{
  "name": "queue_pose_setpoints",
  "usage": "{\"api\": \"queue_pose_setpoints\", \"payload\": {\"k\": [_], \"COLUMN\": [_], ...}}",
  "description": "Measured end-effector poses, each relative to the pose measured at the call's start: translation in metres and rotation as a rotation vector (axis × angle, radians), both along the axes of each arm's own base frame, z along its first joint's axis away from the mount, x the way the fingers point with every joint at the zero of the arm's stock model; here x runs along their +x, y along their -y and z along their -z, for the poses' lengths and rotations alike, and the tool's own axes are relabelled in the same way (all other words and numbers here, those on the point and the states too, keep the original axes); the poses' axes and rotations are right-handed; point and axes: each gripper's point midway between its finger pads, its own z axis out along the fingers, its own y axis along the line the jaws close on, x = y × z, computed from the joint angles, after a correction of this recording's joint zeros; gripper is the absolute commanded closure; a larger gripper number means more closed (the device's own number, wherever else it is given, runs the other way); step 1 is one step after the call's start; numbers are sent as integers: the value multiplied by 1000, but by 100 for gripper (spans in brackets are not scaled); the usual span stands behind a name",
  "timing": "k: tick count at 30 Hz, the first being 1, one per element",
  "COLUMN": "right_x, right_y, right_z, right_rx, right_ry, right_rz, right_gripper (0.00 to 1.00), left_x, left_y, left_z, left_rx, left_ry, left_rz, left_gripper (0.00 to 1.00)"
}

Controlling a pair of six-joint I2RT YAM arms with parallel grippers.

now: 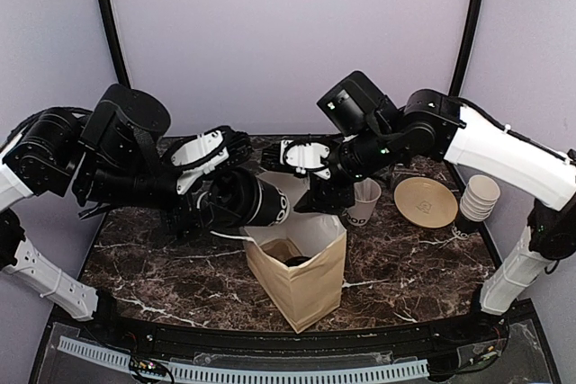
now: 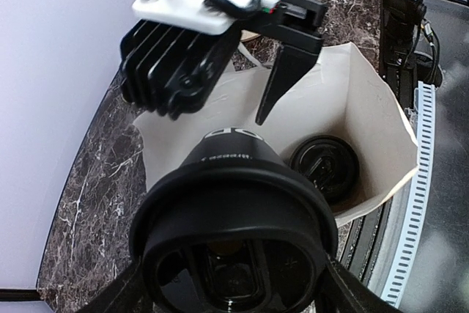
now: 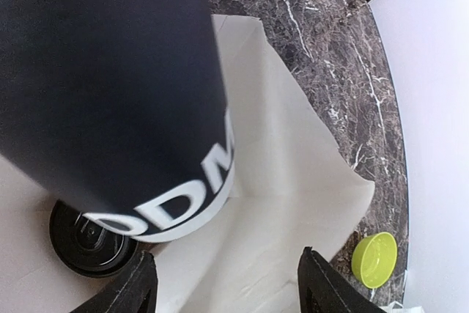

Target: Pack the takeout coffee

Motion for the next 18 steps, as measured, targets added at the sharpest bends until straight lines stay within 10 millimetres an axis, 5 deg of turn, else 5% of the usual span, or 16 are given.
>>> {"api": "queue_pose_setpoints", "payload": {"k": [10, 18], "right_x": [15, 15], "right_y": [19, 24], "right_z": [-33, -10], "right_rx": [81, 37], "right_ry": [64, 22], "right_rz": [91, 118], "right_gripper": [28, 40], "left_x": [32, 33], "left_y": [5, 10], "left_z": [-19, -44], "left_rx": [-83, -169], "left_ry": [4, 7], "left_rz": [-44, -26], "left_gripper": [53, 53]}}
